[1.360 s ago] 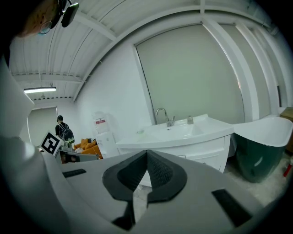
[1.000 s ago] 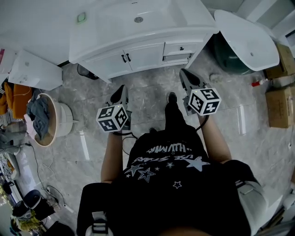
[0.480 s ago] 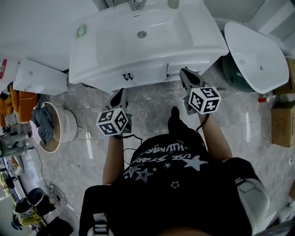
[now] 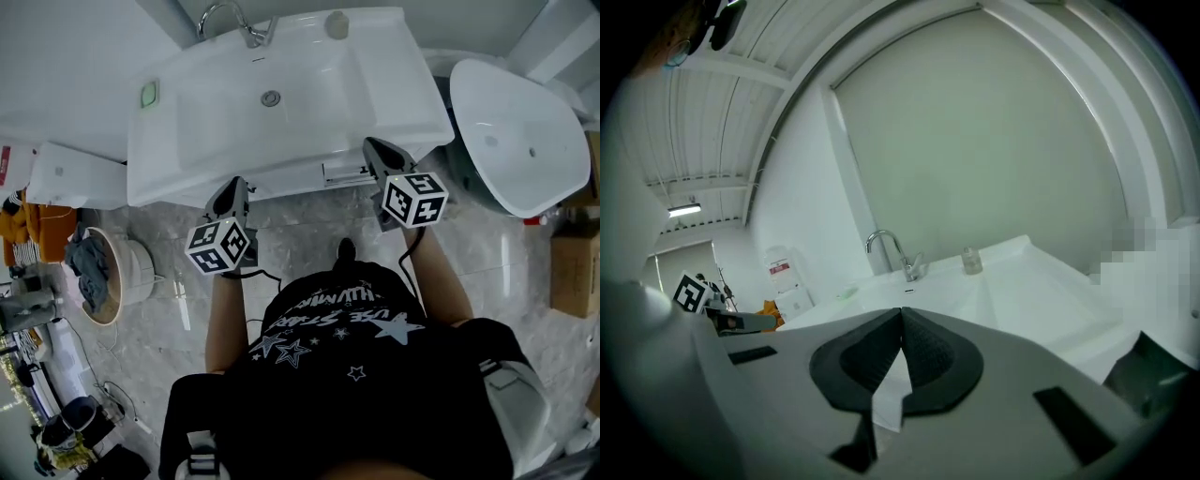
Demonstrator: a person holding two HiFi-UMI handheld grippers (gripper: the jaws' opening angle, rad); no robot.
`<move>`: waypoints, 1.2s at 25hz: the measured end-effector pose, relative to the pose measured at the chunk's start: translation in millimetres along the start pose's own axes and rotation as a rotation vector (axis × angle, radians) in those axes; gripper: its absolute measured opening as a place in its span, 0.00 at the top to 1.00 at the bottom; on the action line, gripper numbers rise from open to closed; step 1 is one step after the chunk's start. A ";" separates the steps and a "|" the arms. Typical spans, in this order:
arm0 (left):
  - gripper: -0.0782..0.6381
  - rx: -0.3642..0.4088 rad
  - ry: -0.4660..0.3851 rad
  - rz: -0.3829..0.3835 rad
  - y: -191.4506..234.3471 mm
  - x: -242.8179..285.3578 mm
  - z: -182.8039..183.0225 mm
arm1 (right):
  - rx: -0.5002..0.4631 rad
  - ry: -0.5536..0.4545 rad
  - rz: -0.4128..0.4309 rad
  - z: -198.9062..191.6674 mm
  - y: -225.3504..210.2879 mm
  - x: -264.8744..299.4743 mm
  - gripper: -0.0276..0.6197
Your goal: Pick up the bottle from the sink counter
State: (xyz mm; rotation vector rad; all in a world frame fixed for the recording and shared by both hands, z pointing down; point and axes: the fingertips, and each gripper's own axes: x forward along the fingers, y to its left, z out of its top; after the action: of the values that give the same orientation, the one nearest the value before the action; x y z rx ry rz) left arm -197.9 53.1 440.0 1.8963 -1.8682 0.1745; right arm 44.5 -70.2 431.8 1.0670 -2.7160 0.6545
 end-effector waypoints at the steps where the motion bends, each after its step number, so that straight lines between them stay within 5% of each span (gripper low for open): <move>1: 0.88 0.004 -0.005 0.003 -2.5 6.4 4.3 | -0.001 -0.004 -0.001 4.7 -8.7 0.7 0.95; 9: 0.88 0.006 -0.009 -0.016 -34.4 45.0 15.4 | 0.025 0.006 -0.021 13.0 -57.3 -1.3 0.95; 20: 0.88 0.052 0.005 -0.137 -59.8 104.2 36.5 | 0.062 0.010 -0.080 6.7 -82.7 9.7 0.95; 30: 0.88 0.088 -0.005 -0.263 -77.0 197.6 90.5 | 0.079 -0.014 -0.188 41.2 -135.8 40.1 0.95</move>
State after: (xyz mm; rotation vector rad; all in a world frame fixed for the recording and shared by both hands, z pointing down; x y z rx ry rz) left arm -131.3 -166.9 422.5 2.1815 -1.6173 0.1674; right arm 107.8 -201.7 453.0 1.3294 -2.5783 0.7293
